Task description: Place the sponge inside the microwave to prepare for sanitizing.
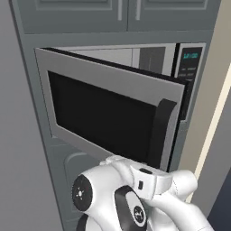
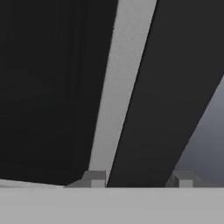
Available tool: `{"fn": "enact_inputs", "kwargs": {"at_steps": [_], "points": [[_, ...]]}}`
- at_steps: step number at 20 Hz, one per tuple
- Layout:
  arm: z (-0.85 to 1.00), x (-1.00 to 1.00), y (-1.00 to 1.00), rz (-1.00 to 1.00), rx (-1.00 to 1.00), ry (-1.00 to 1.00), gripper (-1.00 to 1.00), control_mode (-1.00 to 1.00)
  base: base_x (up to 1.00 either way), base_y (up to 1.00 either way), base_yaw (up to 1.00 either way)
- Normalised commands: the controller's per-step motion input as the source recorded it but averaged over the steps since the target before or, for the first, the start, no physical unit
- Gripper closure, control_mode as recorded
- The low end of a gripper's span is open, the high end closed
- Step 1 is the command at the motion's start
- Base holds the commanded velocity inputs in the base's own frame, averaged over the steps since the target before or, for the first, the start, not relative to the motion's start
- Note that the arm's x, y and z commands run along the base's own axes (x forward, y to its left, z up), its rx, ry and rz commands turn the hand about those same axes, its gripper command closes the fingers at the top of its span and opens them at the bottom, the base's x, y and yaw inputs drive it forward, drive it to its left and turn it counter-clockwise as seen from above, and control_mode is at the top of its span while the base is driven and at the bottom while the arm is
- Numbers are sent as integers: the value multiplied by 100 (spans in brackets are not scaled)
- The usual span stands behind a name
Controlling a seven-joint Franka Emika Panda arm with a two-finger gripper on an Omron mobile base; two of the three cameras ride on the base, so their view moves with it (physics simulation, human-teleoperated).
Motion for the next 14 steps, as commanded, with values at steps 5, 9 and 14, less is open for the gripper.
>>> {"fn": "enact_inputs", "kwargs": {"at_steps": [5, 9, 14], "points": [[-41, 0, 80, 1, -11, 20, 100, -100, 0, 0, 0], [-42, -5, 84, 2, -7, 13, 100, -100, 0, 0, 0], [-41, -2, 76, 2, -3, 6, 100, -100, 0, 0, 0]]}}
